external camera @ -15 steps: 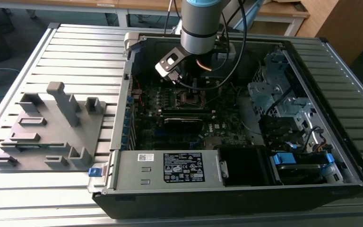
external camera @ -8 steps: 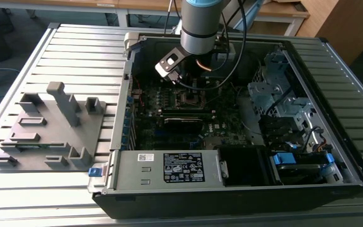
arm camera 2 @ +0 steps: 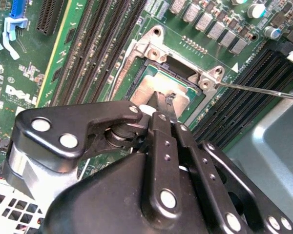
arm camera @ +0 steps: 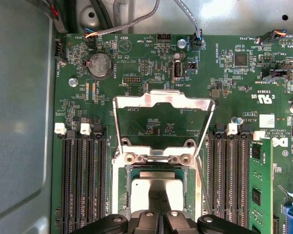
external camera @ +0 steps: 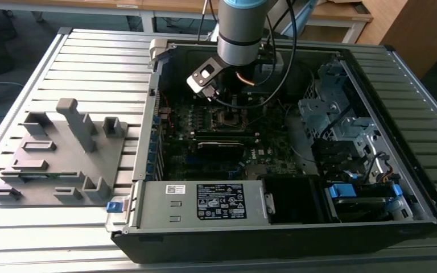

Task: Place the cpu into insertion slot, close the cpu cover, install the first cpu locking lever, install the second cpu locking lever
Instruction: 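Place the cpu into insertion slot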

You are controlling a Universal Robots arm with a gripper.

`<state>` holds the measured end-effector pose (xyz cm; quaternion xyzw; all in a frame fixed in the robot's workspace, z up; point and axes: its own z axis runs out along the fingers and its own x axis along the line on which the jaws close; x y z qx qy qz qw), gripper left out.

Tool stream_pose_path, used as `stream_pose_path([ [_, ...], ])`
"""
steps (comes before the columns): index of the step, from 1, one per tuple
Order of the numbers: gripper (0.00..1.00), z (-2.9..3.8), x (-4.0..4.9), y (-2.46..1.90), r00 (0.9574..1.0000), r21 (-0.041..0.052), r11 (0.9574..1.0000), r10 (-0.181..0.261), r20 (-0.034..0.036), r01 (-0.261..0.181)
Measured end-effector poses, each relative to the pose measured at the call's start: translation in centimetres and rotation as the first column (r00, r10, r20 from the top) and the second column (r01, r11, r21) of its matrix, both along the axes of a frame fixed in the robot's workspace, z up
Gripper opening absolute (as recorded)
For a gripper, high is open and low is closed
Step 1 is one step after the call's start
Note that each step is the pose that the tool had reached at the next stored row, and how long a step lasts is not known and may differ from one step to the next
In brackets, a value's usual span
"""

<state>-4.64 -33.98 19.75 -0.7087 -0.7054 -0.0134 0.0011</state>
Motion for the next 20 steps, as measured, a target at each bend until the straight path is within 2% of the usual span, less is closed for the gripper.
stream_pose_path([
  [8,0.1,0.14,0.02,0.04,1.0,0.0026,1.0,0.0,0.0016,0.0],
  [16,0.1,1.46,0.0,0.01,1.0,0.0005,1.0,0.0,0.0003,0.0],
  [20,0.1,1.66,0.01,0.01,1.0,0.0008,1.0,0.0,0.0004,0.0],
])
